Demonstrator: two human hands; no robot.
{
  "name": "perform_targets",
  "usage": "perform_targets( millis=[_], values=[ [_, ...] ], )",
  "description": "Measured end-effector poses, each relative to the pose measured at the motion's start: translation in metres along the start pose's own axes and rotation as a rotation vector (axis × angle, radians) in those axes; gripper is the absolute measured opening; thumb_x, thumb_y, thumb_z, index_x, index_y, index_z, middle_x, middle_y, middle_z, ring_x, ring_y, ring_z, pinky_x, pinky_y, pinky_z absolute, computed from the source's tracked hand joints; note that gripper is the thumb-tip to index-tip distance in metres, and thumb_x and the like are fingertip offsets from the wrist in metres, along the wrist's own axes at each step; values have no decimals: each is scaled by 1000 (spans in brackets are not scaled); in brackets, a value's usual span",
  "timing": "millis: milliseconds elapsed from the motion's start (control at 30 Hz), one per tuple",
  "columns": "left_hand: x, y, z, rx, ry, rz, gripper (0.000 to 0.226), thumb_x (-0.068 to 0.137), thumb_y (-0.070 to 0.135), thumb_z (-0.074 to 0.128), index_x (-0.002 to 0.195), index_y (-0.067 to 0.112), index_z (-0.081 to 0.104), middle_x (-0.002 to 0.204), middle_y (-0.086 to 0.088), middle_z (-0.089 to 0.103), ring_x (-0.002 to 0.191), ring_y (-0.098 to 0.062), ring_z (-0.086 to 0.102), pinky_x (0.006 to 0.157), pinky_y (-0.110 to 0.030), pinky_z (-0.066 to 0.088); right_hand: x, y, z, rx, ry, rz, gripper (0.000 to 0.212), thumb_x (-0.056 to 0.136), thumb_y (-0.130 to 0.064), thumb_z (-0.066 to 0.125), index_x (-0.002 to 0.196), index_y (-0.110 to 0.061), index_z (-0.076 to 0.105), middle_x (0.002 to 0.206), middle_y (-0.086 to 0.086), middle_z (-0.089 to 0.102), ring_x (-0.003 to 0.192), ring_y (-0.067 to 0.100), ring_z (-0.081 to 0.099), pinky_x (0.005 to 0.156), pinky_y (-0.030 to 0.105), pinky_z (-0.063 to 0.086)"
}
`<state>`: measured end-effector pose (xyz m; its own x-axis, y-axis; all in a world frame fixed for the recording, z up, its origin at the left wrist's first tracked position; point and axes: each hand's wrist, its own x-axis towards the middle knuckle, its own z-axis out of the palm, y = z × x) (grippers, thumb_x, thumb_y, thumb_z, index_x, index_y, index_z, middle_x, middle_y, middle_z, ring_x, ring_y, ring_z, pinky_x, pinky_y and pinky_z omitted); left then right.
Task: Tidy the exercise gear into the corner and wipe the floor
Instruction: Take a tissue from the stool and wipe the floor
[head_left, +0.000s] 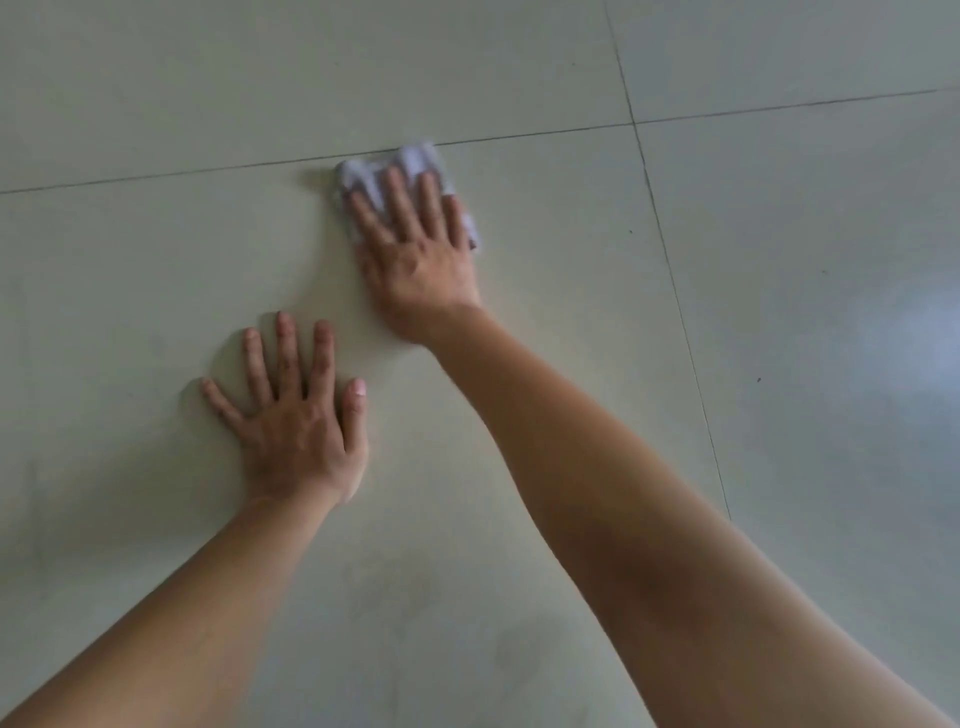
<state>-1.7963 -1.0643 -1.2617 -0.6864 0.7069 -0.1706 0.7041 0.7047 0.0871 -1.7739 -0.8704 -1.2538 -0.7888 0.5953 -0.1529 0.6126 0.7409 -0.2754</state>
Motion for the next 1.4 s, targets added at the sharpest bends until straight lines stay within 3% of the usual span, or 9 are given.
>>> perform_targets(
  millis=[133, 200, 300, 400, 800, 1000, 1133, 1233, 1400],
  values=[
    [1, 0, 2, 5, 5, 13, 68, 95, 53, 22, 155, 22, 26, 164, -9, 16, 150, -36, 12, 109, -73, 5, 3, 44, 3, -69, 23, -361, 51, 103, -48, 32, 151, -34, 43, 161, 8, 36, 149, 37, 31, 118, 47, 21],
    [0, -1, 4, 5, 12, 11, 67, 95, 53, 22, 156, 24, 24, 165, -8, 14, 150, -35, 11, 110, -73, 5, 18, 96, -13, -104, 39, -176, 54, 104, -49, 30, 156, -37, 32, 166, 7, 24, 152, 36, 22, 119, 47, 18],
    [-1, -1, 5, 1, 37, 3, 67, 95, 54, 21, 155, 25, 24, 165, -7, 14, 150, -35, 10, 110, -72, 4, 20, 180, -54, -11, 63, 365, 58, 104, -51, 24, 159, -43, 11, 170, 1, 3, 156, 29, 1, 124, 47, 5],
    [-1, 0, 5, -7, 56, 11, 66, 95, 53, 23, 155, 24, 25, 165, -6, 15, 150, -34, 10, 110, -72, 4, -13, 219, -73, 39, -6, 513, 61, 102, -54, 23, 160, -40, 8, 170, 1, -4, 156, 27, -7, 125, 45, -4],
    [1, 7, 4, 6, -11, -22, 66, 97, 53, 19, 156, 24, 20, 166, -4, 7, 151, -33, 4, 109, -75, 3, -238, 189, -31, 54, -51, 232, 60, 103, -53, 21, 160, -38, 13, 170, 5, 3, 155, 33, -4, 124, 48, 0],
    [-34, 63, 2, -188, 83, -151, 70, 94, 50, 23, 152, 13, 34, 163, -14, 16, 147, -40, 18, 115, -68, 7, -325, 187, -8, 89, -49, 209, 55, 107, -50, 22, 159, -40, 11, 169, -1, 0, 156, 26, -10, 125, 45, -8],
    [-71, 151, 16, -197, 25, 107, 68, 93, 52, 27, 154, 22, 31, 165, -12, 10, 150, -35, 12, 115, -64, 4, -327, 225, -17, 2, -91, 92, 58, 103, -57, 19, 159, -42, 14, 169, 0, 7, 156, 26, 1, 124, 43, 3],
    [-80, 203, 29, -195, -19, 207, 69, 94, 57, 25, 156, 27, 24, 166, -10, 2, 152, -31, 6, 115, -63, 0, -304, 294, -44, -47, -41, 296, 62, 101, -58, 14, 160, -42, 7, 170, 4, 2, 156, 30, -1, 124, 49, 11],
    [-70, 237, 39, -84, 18, 258, 66, 97, 52, 23, 157, 25, 18, 166, -11, 6, 152, -29, 5, 117, -64, 1, -263, 337, -64, 108, -21, 704, 60, 104, -50, 24, 160, -38, 4, 170, 2, -8, 155, 30, -11, 125, 47, -7]
  ],
)
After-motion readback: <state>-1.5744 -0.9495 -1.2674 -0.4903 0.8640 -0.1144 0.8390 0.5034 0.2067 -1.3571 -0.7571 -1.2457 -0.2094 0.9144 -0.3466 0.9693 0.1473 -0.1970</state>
